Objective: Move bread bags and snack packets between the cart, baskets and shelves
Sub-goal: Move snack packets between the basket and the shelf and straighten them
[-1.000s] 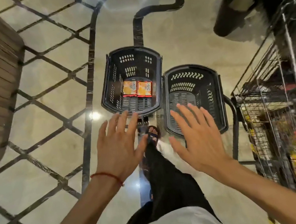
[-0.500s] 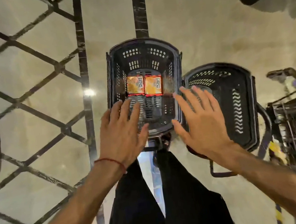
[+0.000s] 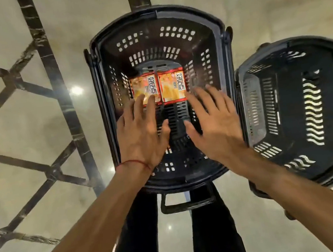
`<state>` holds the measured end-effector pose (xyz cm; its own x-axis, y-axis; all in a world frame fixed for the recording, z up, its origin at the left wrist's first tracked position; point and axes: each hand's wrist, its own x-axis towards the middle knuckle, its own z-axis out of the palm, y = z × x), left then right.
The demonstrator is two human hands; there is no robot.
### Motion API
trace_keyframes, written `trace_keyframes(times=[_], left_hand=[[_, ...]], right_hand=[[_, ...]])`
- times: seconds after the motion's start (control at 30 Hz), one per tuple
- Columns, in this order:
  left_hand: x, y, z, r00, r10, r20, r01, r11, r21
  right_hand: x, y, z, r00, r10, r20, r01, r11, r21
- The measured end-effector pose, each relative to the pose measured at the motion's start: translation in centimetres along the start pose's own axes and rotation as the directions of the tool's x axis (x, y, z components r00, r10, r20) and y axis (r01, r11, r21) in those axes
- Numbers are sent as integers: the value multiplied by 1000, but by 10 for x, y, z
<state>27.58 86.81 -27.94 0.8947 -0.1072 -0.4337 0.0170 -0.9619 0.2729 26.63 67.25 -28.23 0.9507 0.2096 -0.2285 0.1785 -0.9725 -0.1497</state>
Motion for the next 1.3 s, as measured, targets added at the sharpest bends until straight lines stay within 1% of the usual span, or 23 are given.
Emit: trace_keyframes(times=[0.07, 0.13, 0.23, 0.33, 0.37, 0.43, 0.5, 0.53, 0.57, 0.6, 0.7, 0.77, 0.83, 0.93, 1.0, 1.07, 1.1, 1.17, 1.2, 1.23, 1.3], left_hand=[[22, -9, 27, 999, -5, 39, 3, 999, 45], [42, -17, 54, 997, -35, 65, 32, 998, 54], [67, -27, 91, 997, -75, 31, 75, 997, 1], [90, -32, 125, 993, -117, 20, 117, 992, -40], [97, -34, 135, 992, -127, 16, 127, 991, -46], [109, -38, 153, 989, -150, 11, 150, 986, -74], [118, -44, 167, 987, -163, 11, 163, 983, -84], [121, -48, 173, 987, -163, 12, 164, 984, -77], [124, -53, 177, 987, -159, 10, 159, 985, -63], [127, -57, 181, 988, -153, 9, 154, 987, -47], [130, -63, 187, 989, -144, 21, 145, 989, -19], [130, -61, 188, 989, -147, 35, 148, 989, -30], [130, -60, 188, 985, -166, 38, 169, 983, -69], [129, -61, 187, 983, -178, 35, 180, 982, -58], [129, -62, 186, 983, -181, 37, 183, 982, -54], [128, -61, 186, 983, -179, 47, 181, 982, -59], [128, -61, 186, 983, -174, 48, 177, 982, -68], [127, -62, 186, 985, -168, 47, 172, 982, -84], [126, -62, 186, 984, -170, 47, 173, 981, -91], [126, -62, 187, 984, -172, 44, 176, 980, -96], [123, -62, 188, 983, -178, 44, 182, 978, -105]], right_hand=[[18, 6, 37, 1000, 7, -18, -7, 1000, 8], [34, 13, 69, 999, 48, -6, -48, 999, 15], [62, 24, 116, 992, 116, 50, -118, 992, 50], [92, 39, 169, 984, 146, 102, -161, 975, 150], [103, 42, 188, 975, 176, 133, -201, 958, 205], [123, 47, 225, 929, 281, 242, -352, 874, 335], [142, 49, 255, 844, 388, 370, -531, 702, 474], [150, 50, 266, 801, 426, 420, -597, 610, 520], [156, 50, 276, 770, 447, 455, -638, 542, 547], [159, 49, 283, 751, 454, 480, -660, 505, 556], [158, 49, 298, 722, 469, 509, -692, 474, 545], [159, 52, 300, 700, 495, 515, -710, 407, 574], [163, 54, 298, 655, 503, 564, -750, 344, 564], [171, 53, 293, 616, 521, 591, -781, 305, 545], [172, 51, 291, 620, 525, 584, -779, 321, 538], [167, 48, 284, 649, 525, 550, -760, 409, 505], [163, 48, 283, 679, 526, 512, -734, 468, 492], [153, 49, 279, 733, 519, 440, -680, 520, 518], [148, 50, 277, 747, 518, 417, -662, 521, 539], [146, 51, 275, 752, 517, 408, -653, 500, 569], [144, 53, 273, 747, 496, 442, -650, 405, 643]])
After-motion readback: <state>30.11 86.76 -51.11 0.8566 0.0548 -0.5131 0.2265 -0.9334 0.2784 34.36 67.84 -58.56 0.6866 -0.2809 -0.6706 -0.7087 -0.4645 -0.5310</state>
